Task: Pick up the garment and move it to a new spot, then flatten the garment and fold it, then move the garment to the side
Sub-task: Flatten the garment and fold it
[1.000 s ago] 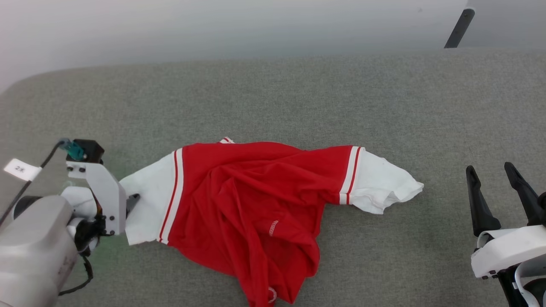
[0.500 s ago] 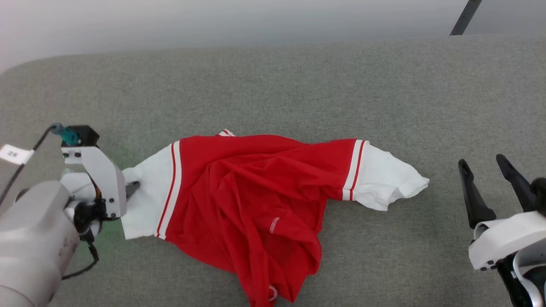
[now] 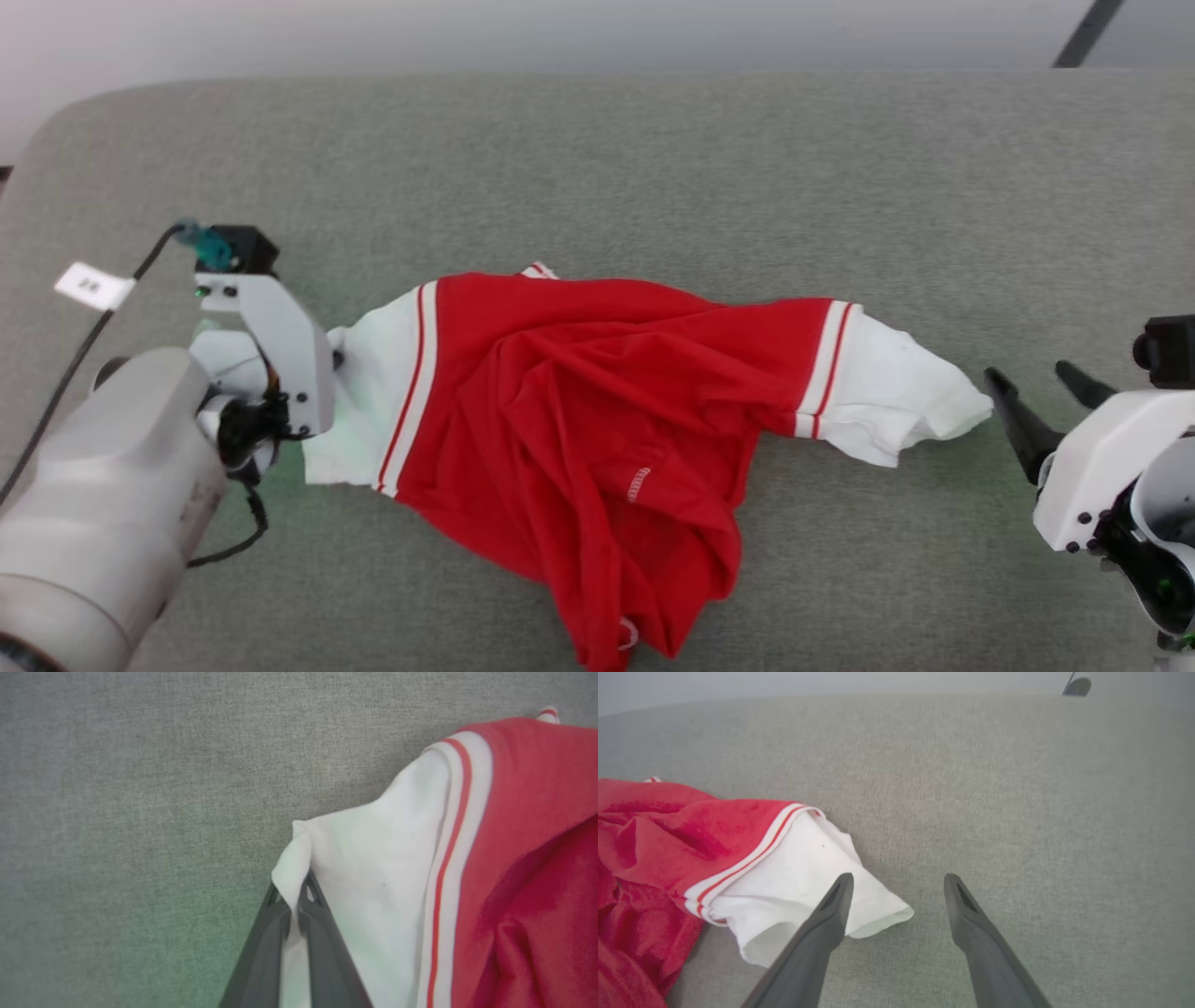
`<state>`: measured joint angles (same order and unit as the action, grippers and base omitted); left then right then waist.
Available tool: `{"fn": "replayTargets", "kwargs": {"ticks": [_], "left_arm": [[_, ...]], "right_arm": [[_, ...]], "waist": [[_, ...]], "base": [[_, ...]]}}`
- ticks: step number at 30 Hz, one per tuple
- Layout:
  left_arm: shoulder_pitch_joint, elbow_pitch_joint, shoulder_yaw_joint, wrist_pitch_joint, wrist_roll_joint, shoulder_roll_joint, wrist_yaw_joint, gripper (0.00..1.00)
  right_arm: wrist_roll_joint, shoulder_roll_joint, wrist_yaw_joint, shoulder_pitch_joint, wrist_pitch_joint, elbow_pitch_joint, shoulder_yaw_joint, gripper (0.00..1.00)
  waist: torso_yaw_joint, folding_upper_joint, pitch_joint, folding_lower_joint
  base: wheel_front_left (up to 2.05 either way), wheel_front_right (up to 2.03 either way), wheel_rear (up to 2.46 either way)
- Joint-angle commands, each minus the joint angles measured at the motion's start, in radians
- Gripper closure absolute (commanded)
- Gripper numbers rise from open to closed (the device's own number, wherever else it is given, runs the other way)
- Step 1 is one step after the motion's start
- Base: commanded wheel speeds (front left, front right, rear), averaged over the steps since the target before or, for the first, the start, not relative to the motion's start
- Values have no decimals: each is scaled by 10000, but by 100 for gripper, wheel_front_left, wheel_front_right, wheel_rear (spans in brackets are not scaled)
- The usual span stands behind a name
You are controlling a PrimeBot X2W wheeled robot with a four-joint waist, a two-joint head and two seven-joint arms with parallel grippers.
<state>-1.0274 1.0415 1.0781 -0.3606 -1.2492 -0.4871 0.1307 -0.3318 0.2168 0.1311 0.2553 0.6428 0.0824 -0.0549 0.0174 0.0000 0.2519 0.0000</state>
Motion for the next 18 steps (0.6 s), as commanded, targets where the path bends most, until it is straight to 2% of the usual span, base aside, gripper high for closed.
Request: {"fn": "replayTargets", "kwargs": {"ticks": [1, 7, 16, 17, 18], "left_arm": [[-115, -48, 35, 29, 43, 74, -3, 100], [-420, -172, 192, 104, 45, 306, -3, 100], [-633, -279, 416, 260, -100, 410, -10, 100], [-648, -274, 437, 262, -108, 429, -10, 100], [-656, -272, 456, 258, -132, 449, -12, 100]], "right_arm": [[-61, -40, -5, 120, 168, -96, -29, 0], [-113, -89, -7, 450, 1274, -764, -227, 0], [-229, -470, -7, 862, 2219, -1872, -460, 0], [-273, -551, -7, 886, 2378, -2053, -490, 53], [-279, -607, -5, 909, 2535, -2214, -492, 82]], "waist": [[215, 0, 147, 0], [589, 0, 400, 0], [880, 0, 705, 0], [896, 0, 724, 0], [909, 0, 738, 0]], "base": [[0, 0, 0], [0, 0, 0], [0, 0, 0], [0, 0, 0], [0, 0, 0]]}}
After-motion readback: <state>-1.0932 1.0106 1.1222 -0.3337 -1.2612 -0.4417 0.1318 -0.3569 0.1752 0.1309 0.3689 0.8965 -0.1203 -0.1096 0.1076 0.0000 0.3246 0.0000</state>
